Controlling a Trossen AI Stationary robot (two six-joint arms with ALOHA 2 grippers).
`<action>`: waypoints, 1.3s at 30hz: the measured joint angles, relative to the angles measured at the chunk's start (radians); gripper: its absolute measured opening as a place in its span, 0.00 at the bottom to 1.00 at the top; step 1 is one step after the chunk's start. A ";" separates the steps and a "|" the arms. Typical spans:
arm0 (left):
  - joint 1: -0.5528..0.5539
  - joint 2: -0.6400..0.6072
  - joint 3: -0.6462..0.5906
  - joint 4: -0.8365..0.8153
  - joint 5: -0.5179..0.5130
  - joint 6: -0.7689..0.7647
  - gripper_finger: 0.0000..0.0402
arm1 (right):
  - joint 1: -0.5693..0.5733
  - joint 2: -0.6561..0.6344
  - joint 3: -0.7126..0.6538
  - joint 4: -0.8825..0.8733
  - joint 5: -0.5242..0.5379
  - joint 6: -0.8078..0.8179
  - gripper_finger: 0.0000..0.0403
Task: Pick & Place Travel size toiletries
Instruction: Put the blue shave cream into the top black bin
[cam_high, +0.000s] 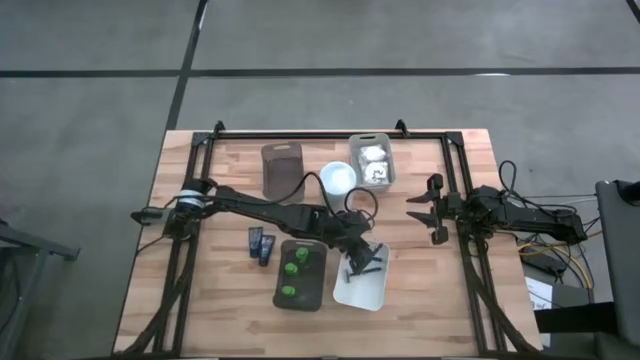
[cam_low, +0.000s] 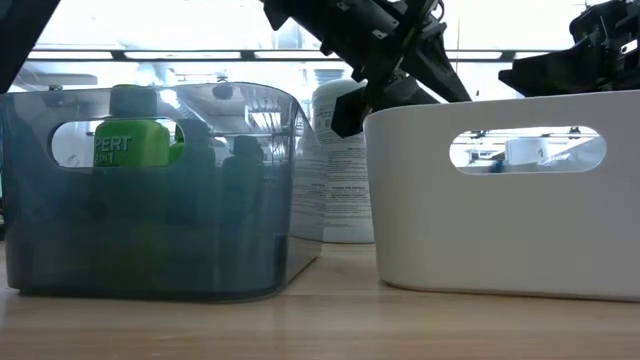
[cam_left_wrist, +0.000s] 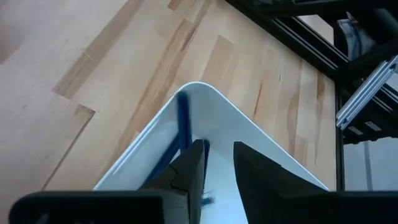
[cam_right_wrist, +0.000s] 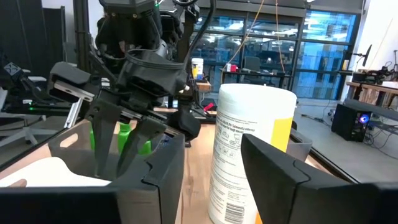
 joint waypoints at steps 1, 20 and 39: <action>0.000 -0.001 0.000 0.000 0.001 0.000 0.23 | 0.000 0.000 0.000 0.000 0.000 0.000 0.39; 0.003 -0.227 0.000 -0.157 -0.162 0.201 0.22 | 0.000 -0.001 0.000 -0.007 0.000 0.000 0.45; 0.004 -0.720 -0.335 -0.246 -0.385 0.220 0.22 | 0.000 0.004 0.000 -0.019 0.000 0.000 0.31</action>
